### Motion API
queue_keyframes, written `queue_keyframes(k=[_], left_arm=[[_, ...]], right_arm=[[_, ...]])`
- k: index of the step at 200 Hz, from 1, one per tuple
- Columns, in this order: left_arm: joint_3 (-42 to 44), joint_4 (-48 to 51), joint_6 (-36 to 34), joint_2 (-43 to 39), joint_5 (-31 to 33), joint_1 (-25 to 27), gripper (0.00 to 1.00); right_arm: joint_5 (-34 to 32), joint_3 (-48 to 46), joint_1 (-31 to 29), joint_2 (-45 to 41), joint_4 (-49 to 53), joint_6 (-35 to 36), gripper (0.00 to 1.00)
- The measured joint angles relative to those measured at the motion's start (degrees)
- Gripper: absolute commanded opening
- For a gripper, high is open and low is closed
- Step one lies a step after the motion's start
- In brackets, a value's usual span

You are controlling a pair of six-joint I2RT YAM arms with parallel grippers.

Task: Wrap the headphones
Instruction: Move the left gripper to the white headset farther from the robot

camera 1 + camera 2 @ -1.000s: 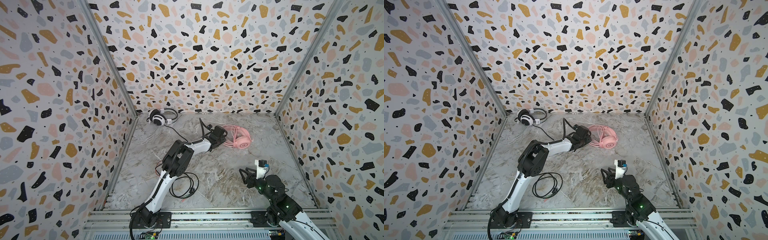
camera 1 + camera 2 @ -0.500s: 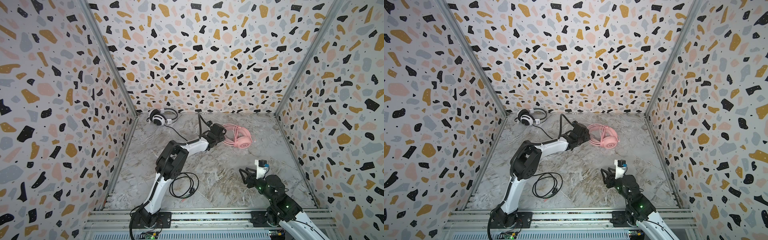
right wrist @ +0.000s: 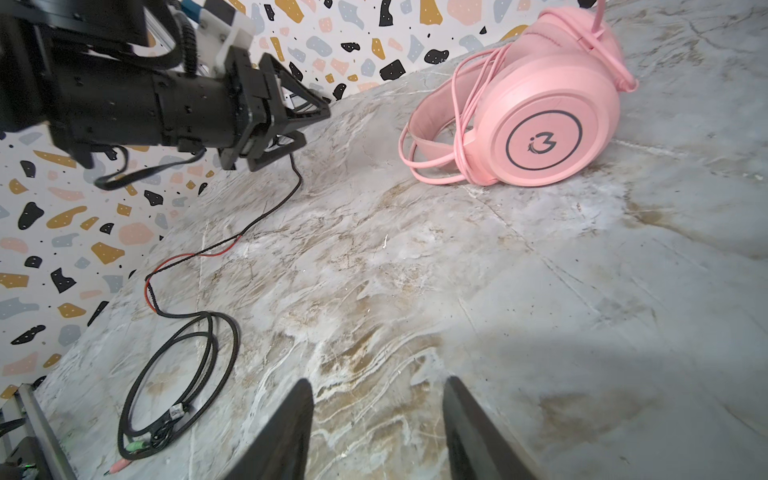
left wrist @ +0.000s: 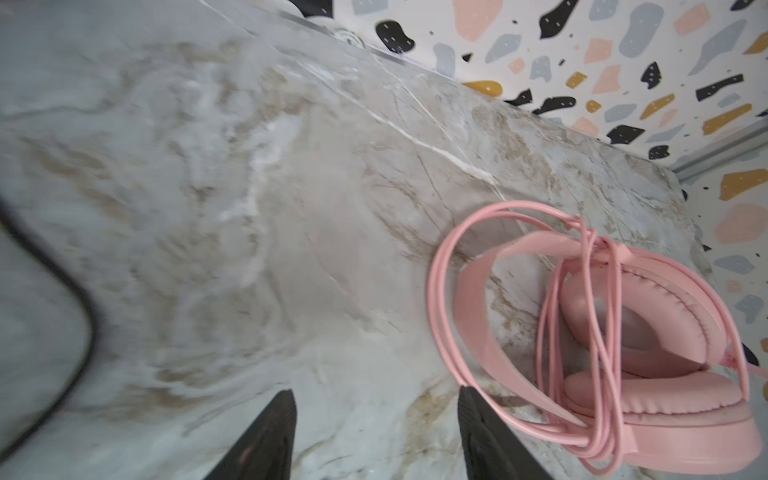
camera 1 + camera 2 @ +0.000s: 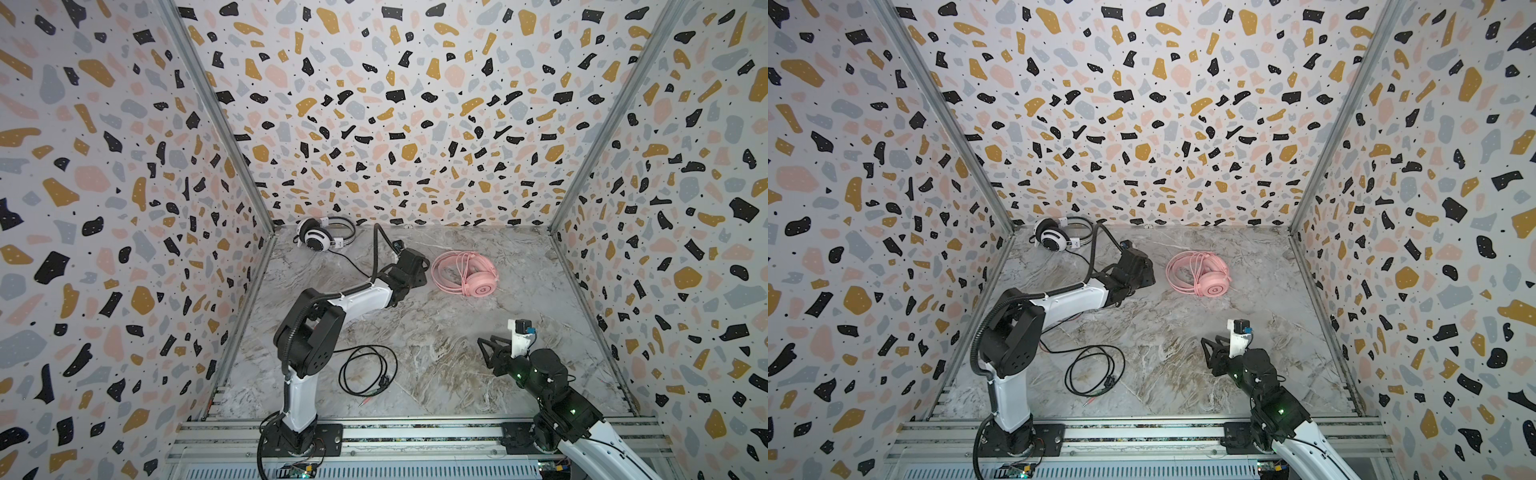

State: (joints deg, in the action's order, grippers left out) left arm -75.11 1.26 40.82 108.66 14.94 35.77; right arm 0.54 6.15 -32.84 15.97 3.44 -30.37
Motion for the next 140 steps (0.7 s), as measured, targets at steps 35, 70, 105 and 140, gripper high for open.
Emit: queue_keyframes(k=[35,70,105,140], left_arm=[[4.74,-0.42,-3.74,-8.48,1.29,-10.97,0.62],[5.18,-0.61,-6.01,-11.93,3.65,-21.27,0.62],[-0.07,3.98,-4.20,-8.15,5.79,-29.35,0.61],[-12.09,9.33,-5.40,0.39,8.17,-32.92,0.61]], right_arm=[[-0.15,0.00,0.00,6.43,-2.67,1.27,0.53],[0.57,0.00,0.00,9.75,-5.14,2.58,0.53],[1.99,-0.07,0.00,8.55,-6.91,3.50,0.53],[3.37,-0.26,0.00,4.76,-6.95,4.04,0.53]])
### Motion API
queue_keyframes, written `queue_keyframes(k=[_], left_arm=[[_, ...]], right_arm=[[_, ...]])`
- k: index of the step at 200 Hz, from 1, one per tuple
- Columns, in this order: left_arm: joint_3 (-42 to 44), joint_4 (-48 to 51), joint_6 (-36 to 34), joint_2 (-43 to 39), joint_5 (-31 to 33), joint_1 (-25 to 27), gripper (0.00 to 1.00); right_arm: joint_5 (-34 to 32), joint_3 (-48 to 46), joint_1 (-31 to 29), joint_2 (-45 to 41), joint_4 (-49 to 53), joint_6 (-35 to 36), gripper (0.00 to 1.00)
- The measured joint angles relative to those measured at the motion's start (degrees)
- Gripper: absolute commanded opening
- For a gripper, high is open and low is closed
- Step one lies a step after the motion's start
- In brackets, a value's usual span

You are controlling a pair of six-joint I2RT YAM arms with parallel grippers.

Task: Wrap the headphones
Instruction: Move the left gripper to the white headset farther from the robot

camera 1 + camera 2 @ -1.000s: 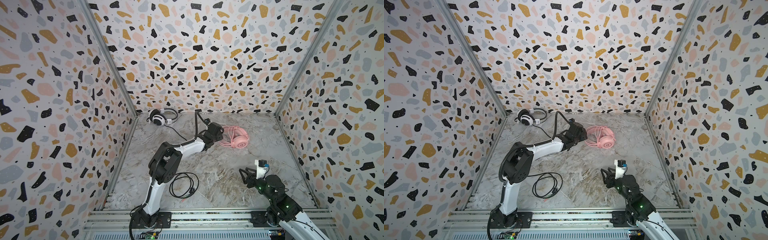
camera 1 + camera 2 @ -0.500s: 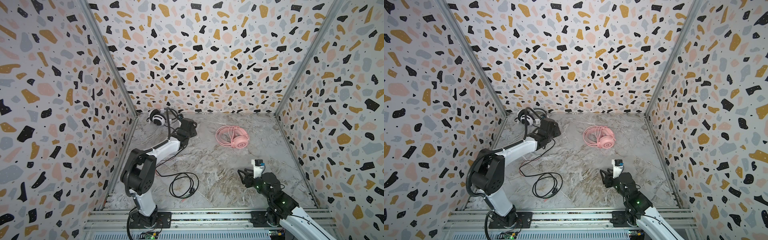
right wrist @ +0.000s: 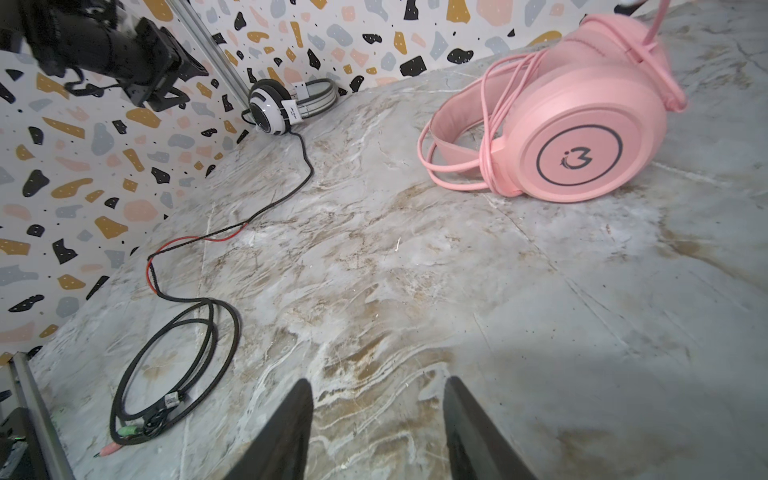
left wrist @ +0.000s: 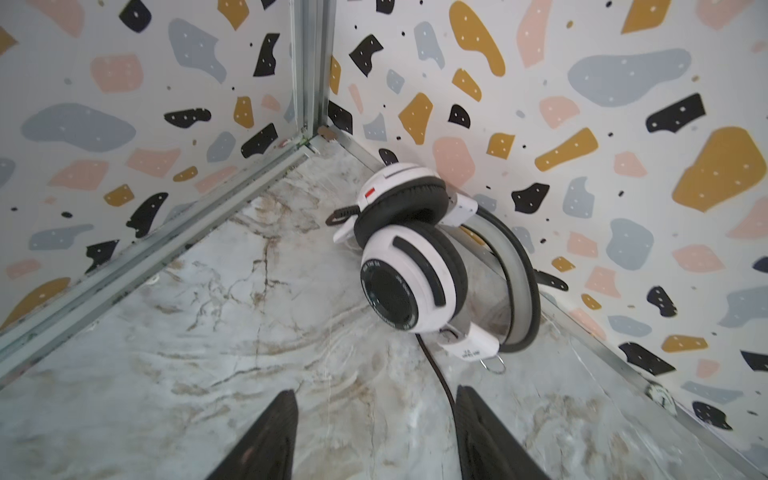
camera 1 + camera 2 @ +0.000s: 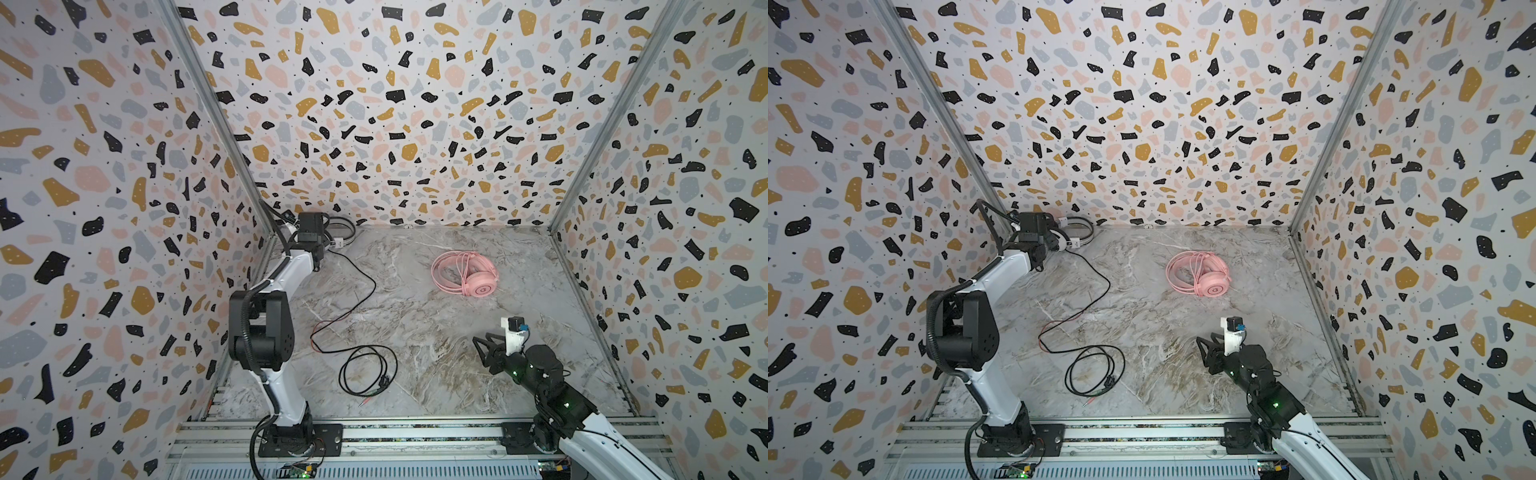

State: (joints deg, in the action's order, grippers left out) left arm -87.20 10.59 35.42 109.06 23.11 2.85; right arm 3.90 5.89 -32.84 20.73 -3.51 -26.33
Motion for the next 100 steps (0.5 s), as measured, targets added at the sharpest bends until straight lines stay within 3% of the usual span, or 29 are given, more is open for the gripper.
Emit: queue_keyframes(k=[60,100], left_arm=[[-30.56,8.41,-11.52,20.50,0.48,0.37,0.60],[-38.36,10.16,-18.80,28.55,3.13,0.37,0.60]], right_arm=[[2.62,-0.74,0.00,-2.08,0.04,0.96,0.53],[3.13,-0.74,0.00,-2.25,0.13,1.18,0.53]])
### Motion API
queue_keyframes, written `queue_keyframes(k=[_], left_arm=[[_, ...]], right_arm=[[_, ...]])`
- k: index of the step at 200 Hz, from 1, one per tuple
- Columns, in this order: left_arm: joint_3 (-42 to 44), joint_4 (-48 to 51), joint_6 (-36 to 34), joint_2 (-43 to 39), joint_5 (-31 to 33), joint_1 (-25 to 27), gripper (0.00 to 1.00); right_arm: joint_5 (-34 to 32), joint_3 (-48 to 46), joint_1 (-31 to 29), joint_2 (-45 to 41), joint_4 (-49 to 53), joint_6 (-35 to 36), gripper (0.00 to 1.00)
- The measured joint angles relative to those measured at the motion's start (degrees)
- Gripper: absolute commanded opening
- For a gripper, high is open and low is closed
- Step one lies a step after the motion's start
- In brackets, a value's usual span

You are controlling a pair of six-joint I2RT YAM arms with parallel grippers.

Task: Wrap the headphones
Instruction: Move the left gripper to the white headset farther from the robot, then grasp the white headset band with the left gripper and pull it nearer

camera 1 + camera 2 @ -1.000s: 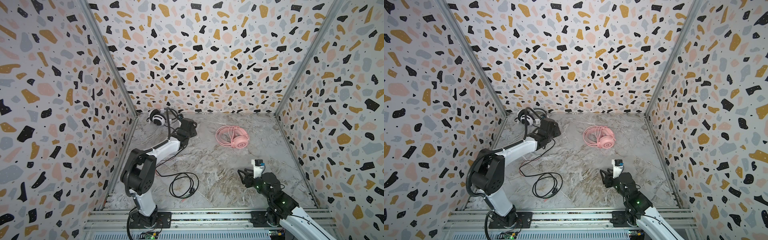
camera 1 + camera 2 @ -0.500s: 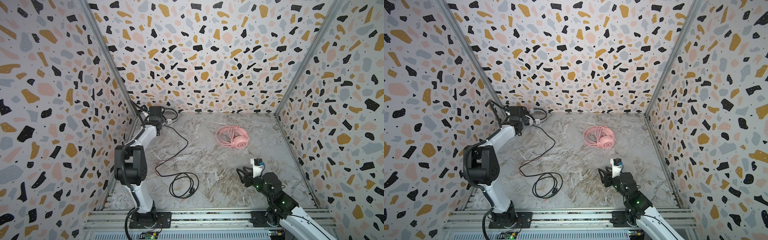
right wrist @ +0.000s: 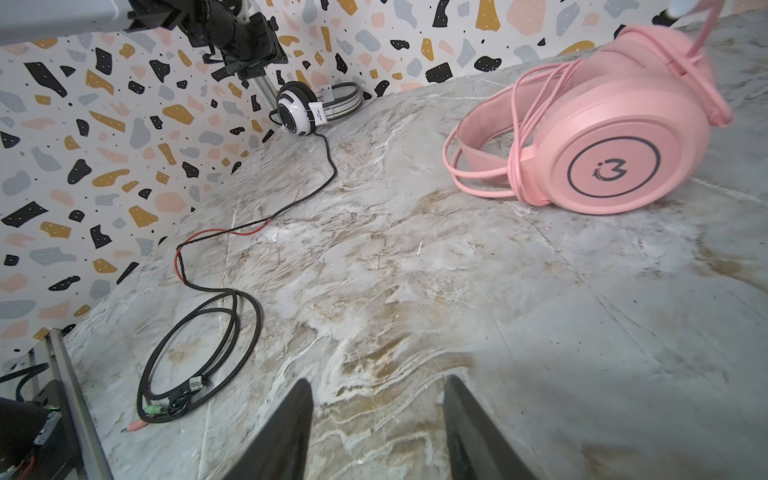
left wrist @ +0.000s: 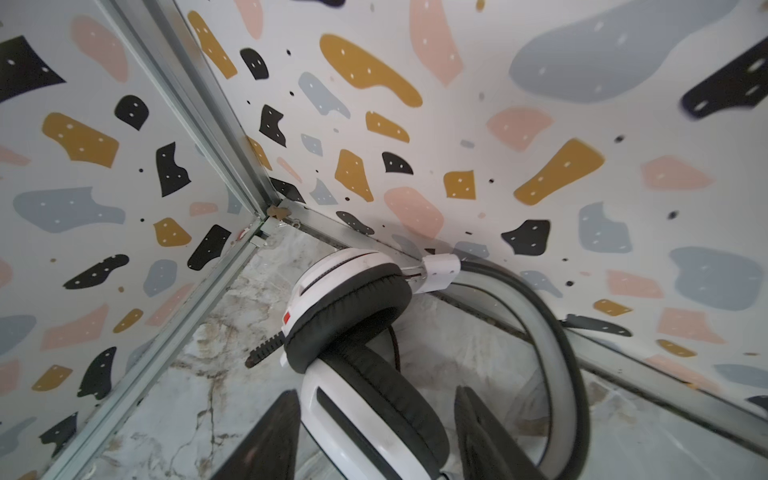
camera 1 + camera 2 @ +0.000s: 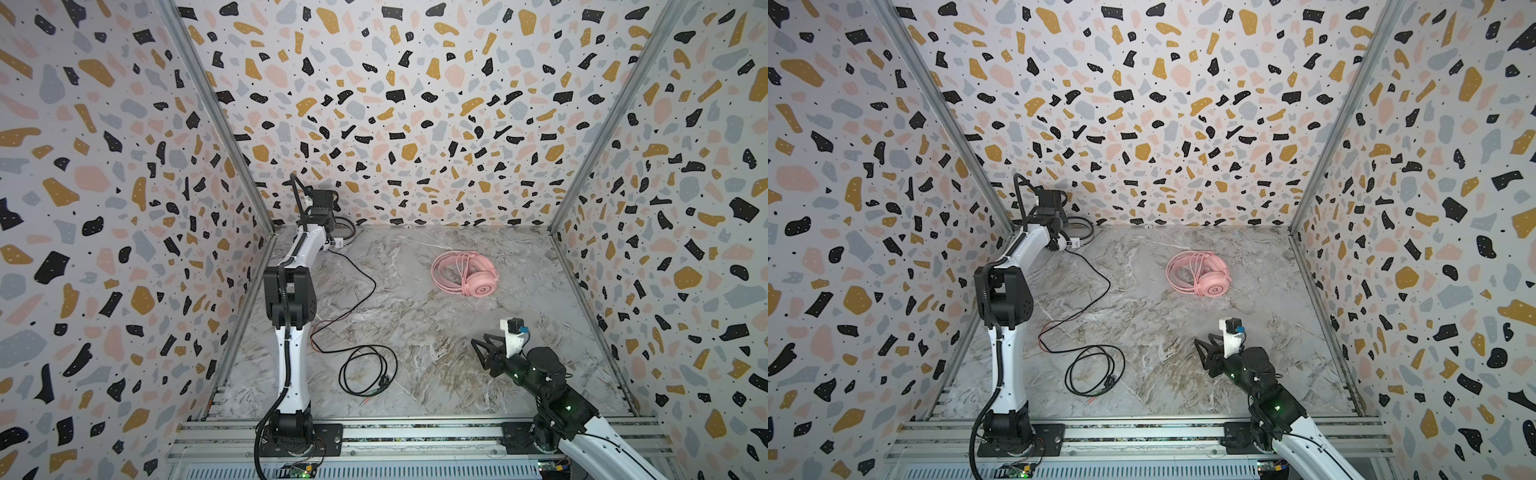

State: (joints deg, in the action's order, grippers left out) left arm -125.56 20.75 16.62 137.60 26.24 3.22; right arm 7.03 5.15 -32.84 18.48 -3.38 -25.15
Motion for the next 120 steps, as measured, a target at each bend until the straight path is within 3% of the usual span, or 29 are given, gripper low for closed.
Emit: queue_keyframes(k=[72,120], left_arm=[[0.13,-7.41,-8.66,5.60,7.54,-0.59,0.60],[-0.59,-10.60,-8.46,6.91,2.49,-2.54,0.62]], right_arm=[[0.48,0.00,0.00,-0.02,0.00,0.20,0.53],[0.83,0.00,0.00,0.28,-0.02,0.20,0.53]])
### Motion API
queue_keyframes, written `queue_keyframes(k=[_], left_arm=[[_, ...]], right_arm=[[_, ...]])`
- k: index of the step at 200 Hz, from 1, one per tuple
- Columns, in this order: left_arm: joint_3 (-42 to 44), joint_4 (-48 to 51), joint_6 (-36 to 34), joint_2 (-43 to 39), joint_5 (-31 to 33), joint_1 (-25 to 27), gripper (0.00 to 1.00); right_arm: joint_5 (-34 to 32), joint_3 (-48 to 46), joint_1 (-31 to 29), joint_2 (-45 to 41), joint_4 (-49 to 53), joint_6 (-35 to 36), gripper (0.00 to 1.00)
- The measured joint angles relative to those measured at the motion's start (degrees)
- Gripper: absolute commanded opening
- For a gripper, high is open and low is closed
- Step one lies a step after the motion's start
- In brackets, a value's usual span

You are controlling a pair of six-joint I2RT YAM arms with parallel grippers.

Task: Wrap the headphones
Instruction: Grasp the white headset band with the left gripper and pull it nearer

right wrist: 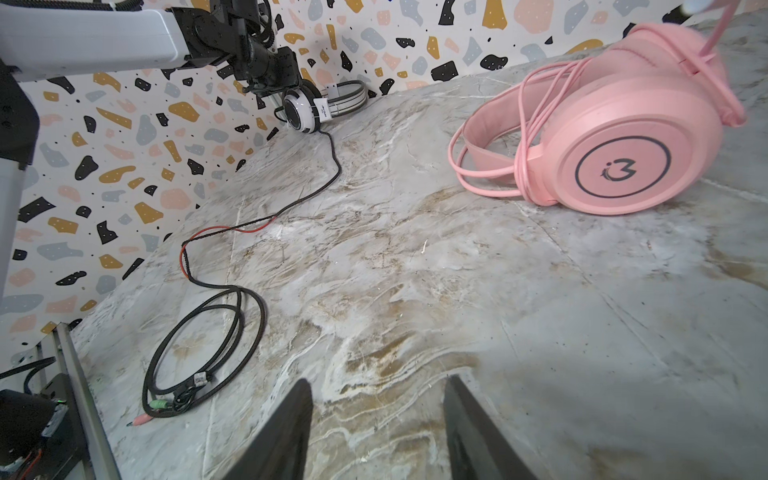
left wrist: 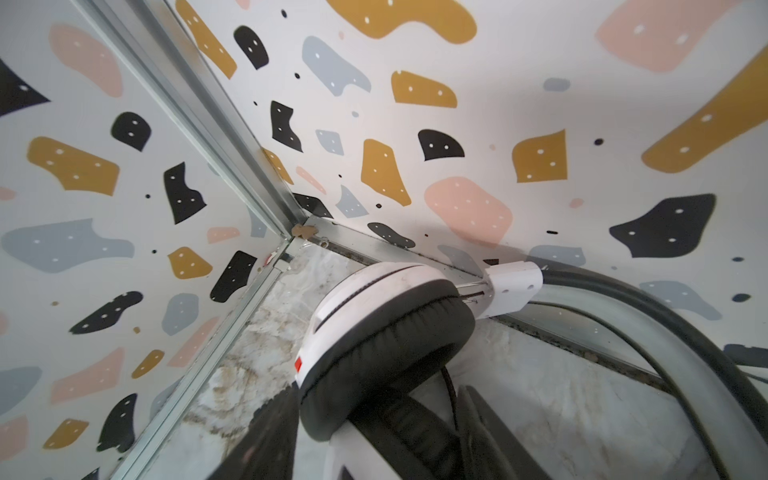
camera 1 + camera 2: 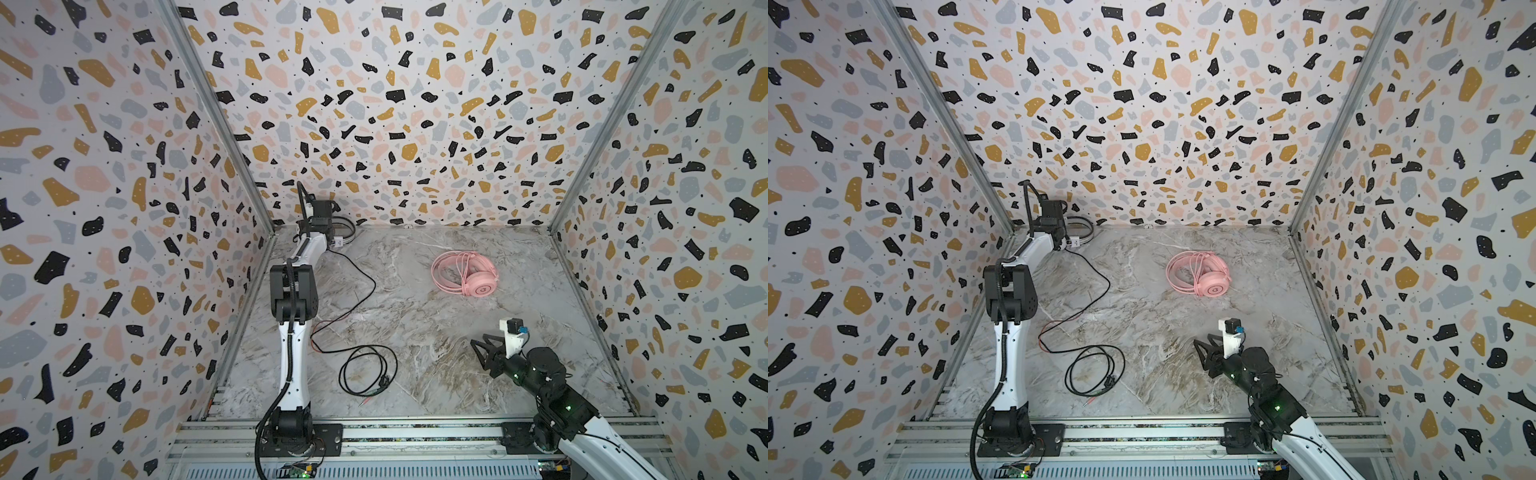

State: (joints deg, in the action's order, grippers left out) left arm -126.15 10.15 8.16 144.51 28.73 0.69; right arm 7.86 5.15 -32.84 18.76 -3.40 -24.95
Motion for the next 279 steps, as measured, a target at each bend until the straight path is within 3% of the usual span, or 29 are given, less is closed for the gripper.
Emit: queue_keyframes(k=[15,33,92,136,156,177,202,279], left_arm=[[0.00,-0.31,0.44,0.02,-2.12,-0.72,0.65],[-0.02,-0.37,1.79,0.07,-4.02,-1.18,0.76],[-0.46,-0.31,6.69,0.24,-10.67,-1.86,0.75],[-0.61,-0.37,7.54,0.70,-12.11,-2.05,0.75],[-0.74,-0.59,7.76,0.92,-12.70,-2.08,0.70],[-0.76,-0.68,8.46,0.94,-13.99,-2.21,0.59],[-0.59,0.02,9.86,0.76,-16.28,-2.36,0.58],[22.27,4.92,18.56,-16.48,-22.88,0.04,0.58]], right_arm=[[0.07,0.00,0.00,0.17,-0.02,0.00,0.53],[0.11,0.00,0.00,0.52,-0.02,0.02,0.53],[0.35,0.00,0.00,0.79,-0.04,0.04,0.53],[0.35,0.00,0.00,0.81,-0.04,0.04,0.53],[0.35,0.00,0.00,0.81,-0.04,0.04,0.53],[0.35,0.00,0.00,0.79,-0.04,0.04,0.53],[0.35,0.00,0.00,0.79,-0.04,0.04,0.53],[0.48,0.00,0.00,0.79,-0.04,0.04,0.53]])
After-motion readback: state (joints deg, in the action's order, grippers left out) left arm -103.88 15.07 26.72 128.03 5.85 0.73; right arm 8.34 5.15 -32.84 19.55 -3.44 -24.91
